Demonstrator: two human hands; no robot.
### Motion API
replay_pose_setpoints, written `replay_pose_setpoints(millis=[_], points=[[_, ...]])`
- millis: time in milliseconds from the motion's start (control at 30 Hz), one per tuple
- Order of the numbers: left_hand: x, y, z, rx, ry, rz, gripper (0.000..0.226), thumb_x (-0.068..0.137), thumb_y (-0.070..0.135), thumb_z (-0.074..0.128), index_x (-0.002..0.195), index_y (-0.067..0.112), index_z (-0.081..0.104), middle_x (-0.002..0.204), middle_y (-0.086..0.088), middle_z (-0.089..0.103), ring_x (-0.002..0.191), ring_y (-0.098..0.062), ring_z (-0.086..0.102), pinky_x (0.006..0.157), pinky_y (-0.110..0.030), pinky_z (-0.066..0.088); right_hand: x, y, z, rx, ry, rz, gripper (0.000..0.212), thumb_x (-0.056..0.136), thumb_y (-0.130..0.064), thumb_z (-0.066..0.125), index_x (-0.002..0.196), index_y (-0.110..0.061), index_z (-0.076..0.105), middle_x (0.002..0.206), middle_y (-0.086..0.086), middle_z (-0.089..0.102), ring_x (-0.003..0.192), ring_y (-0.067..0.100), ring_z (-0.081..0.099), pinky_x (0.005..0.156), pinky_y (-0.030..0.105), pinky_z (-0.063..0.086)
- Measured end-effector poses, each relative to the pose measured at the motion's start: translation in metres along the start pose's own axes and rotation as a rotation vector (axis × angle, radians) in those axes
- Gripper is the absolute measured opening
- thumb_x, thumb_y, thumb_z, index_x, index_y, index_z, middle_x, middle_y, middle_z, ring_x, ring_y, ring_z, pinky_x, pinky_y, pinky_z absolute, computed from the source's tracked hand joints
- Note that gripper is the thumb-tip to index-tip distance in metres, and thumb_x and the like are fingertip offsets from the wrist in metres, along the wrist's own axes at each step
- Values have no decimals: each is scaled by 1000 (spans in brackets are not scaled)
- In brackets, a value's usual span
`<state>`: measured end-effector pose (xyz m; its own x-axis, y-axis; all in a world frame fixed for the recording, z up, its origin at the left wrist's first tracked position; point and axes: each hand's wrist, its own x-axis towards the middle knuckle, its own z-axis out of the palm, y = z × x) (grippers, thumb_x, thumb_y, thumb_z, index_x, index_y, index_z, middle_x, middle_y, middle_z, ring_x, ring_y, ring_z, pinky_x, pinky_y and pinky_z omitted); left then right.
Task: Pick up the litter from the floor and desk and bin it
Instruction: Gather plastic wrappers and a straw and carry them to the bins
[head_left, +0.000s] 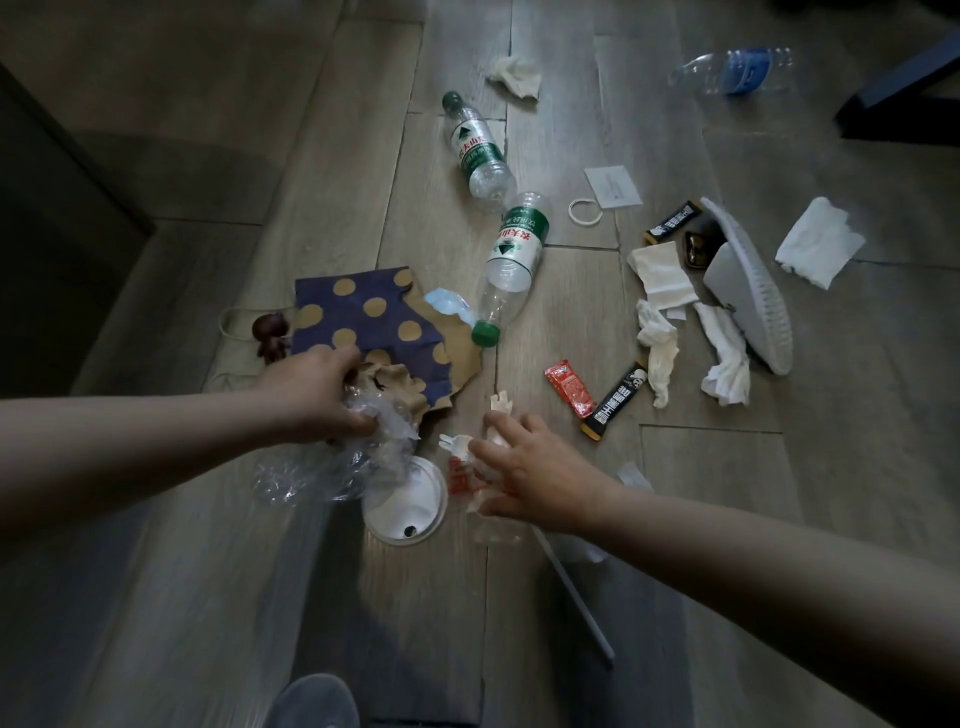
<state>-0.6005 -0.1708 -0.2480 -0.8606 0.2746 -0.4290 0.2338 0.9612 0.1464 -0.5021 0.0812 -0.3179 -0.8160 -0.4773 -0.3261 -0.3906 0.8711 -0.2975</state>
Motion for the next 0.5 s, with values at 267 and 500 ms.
replay_pose_setpoints(millis=[267, 500], points=[[-2, 5, -1, -31, -25, 3, 65, 68, 54, 74, 119, 21, 51, 115, -4, 56, 97, -22, 58, 80, -39, 53, -12, -9, 6, 437, 101, 128, 33, 81, -26, 71, 110, -29, 55, 129, -12, 37, 104, 5, 47, 77, 10, 35], [-5, 11, 0, -21, -14, 17, 56, 67, 56, 73, 106, 24, 50, 106, -1, 56, 91, -21, 58, 78, -40, 54, -27, 0, -16, 647, 263, 259, 21, 80, -18, 71, 91, -24, 54, 103, -8, 46, 87, 9, 51, 71, 20, 46]])
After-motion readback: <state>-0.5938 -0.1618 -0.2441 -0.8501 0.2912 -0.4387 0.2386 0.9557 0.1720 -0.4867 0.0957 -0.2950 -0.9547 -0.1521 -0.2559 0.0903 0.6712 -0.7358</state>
